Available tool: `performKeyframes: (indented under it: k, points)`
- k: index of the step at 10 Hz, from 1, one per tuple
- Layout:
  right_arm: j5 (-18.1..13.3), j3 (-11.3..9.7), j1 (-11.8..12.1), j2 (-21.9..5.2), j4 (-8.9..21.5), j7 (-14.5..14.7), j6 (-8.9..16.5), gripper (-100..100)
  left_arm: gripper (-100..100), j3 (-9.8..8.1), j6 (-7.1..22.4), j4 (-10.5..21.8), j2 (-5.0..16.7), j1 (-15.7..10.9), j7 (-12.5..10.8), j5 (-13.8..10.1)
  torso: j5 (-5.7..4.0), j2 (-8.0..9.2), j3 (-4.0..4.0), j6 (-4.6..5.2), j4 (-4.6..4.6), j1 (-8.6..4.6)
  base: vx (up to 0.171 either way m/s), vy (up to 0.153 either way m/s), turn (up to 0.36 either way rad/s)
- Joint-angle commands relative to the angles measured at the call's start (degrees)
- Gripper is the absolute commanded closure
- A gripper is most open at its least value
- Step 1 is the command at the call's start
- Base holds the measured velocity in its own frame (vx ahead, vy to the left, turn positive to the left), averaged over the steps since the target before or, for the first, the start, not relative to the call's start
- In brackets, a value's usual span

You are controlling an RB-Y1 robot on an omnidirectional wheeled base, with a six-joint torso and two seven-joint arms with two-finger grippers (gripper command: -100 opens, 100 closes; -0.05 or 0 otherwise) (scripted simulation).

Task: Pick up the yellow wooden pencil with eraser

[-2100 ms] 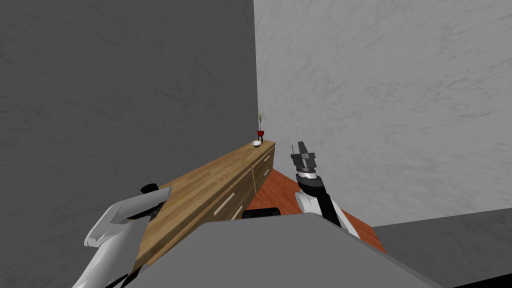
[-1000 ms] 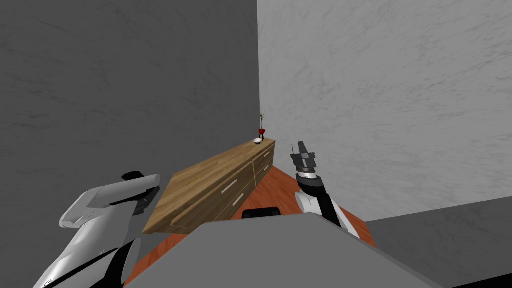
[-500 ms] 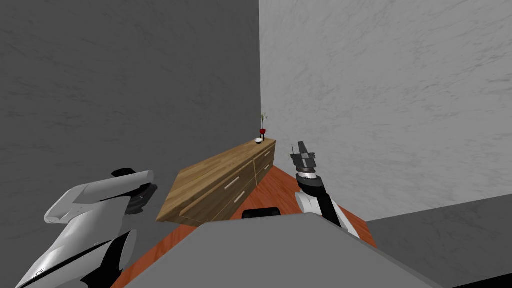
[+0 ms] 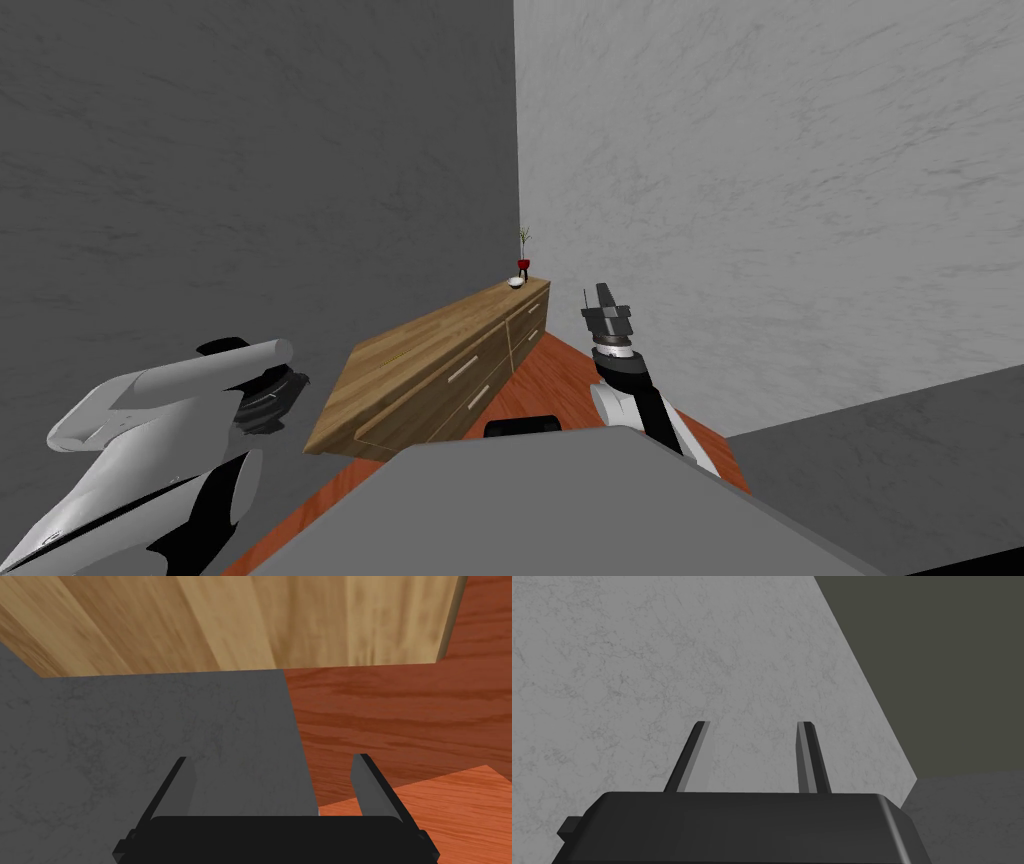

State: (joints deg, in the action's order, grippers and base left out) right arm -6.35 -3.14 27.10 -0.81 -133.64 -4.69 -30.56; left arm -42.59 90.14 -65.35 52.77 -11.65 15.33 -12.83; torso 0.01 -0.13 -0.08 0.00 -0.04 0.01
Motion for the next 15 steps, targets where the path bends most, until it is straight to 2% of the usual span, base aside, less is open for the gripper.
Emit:
performKeyframes:
  k: [1,2,6,8,11,14,15]
  points:
    - [0.0,0.0,0.0,0.0,0.0,0.0,0.0,0,-100,-0.48,0.5,2.9,1.2,-0.6,-0.6,-1.3,0.00,0.00,0.00,0.00,0.00,0.00,0.069,0.009,-0.085]
    - [0.0,0.0,0.0,0.0,0.0,0.0,0.0,0,-100,-0.48,0.5,3.1,1.2,-0.6,-0.6,-1.3,0.00,-0.08,-0.05,0.00,-0.02,0.00,0.044,0.007,-0.024]
    - [0.0,0.0,0.0,0.0,0.0,0.0,0.0,0,-100,-1.85,1.5,10.5,3.5,-1.5,-2.3,-4.4,0.00,-0.14,-0.08,0.01,-0.03,-0.03,0.065,0.002,-0.106]
    - [0.0,0.0,0.0,0.0,0.0,0.0,0.0,0,-100,-2.21,1.6,12.4,4.0,-1.6,-2.8,-5.1,0.00,-0.21,-0.13,0.02,-0.05,-0.01,0.080,0.010,-0.097]
    - [0.0,0.0,0.0,0.0,0.0,0.0,0.0,0,-100,-3.25,2.0,17.9,5.2,-1.9,-4.1,-7.1,0.00,-0.17,-0.10,0.01,-0.04,-0.03,0.080,0.010,-0.108]
    - [0.0,0.0,0.0,0.0,0.0,0.0,0.0,0,-100,-4.48,2.5,25.3,6.3,-2.2,-5.9,-9.7,0.01,-0.32,-0.19,0.02,-0.08,-0.02,0.121,0.011,-0.171]
    - [0.0,0.0,0.0,0.0,0.0,0.0,0.0,0,-100,-4.63,2.6,26.4,6.3,-2.2,-6.1,-10.1,0.00,-0.36,-0.22,0.02,-0.09,-0.08,0.103,0.014,-0.110]
